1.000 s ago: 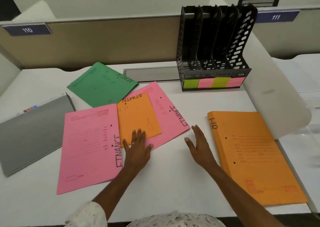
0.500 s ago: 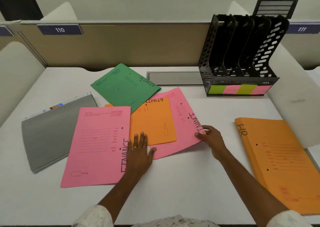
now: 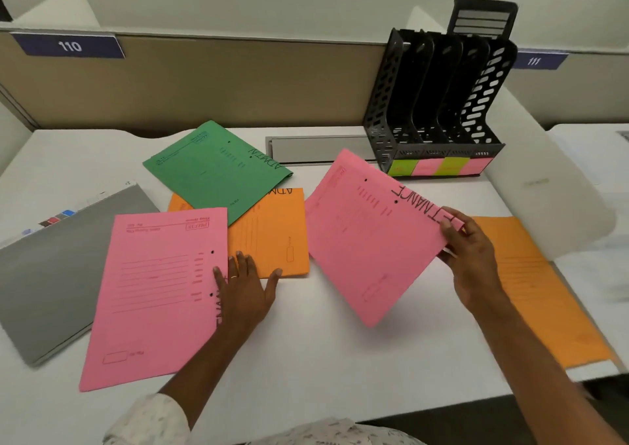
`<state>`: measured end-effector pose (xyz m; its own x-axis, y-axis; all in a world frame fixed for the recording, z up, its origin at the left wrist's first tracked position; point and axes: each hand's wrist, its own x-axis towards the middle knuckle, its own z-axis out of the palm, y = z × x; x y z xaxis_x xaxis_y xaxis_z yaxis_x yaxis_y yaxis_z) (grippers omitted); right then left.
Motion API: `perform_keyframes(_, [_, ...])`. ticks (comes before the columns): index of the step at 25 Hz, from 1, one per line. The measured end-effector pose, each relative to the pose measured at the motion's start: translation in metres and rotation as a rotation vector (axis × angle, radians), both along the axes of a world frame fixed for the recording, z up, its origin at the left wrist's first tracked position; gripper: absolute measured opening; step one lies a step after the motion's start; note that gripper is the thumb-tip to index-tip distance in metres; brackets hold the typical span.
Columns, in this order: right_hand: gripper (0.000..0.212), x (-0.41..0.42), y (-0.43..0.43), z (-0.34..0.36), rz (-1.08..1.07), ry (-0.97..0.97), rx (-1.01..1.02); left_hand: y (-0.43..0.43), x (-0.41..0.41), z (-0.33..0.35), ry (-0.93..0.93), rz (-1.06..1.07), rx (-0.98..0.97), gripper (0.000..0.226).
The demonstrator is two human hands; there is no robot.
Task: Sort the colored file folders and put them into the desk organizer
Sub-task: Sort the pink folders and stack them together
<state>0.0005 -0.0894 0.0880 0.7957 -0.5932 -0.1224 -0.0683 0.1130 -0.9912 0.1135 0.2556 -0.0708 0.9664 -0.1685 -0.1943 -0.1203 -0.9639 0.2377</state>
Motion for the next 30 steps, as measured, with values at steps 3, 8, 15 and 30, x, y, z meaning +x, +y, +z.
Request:
perform_keyframes(3, [0.027,-0.021,-0.023,0.043,-0.071,-0.040,-0.084,-0.033,-0.002,0.040,-0.034,-0.121,-0.381,0.093])
perform_keyframes(8, [0.010,-0.028,-0.045,0.099,-0.049,-0.106,-0.255,-0.120,-0.006,0.157,-0.349,-0.495,-0.710,0.064])
perform_keyframes(15, [0.018,0.002,-0.060,0.135,0.107,-0.233,-0.589,-0.172,-0.015,0.225,-0.008,-0.582,-0.875,0.027])
perform_keyframes(30, [0.044,-0.082,-0.092,-0.088,0.329,0.295,-0.180,-0.177,-0.054,0.101,0.294,0.431,-1.439,0.019])
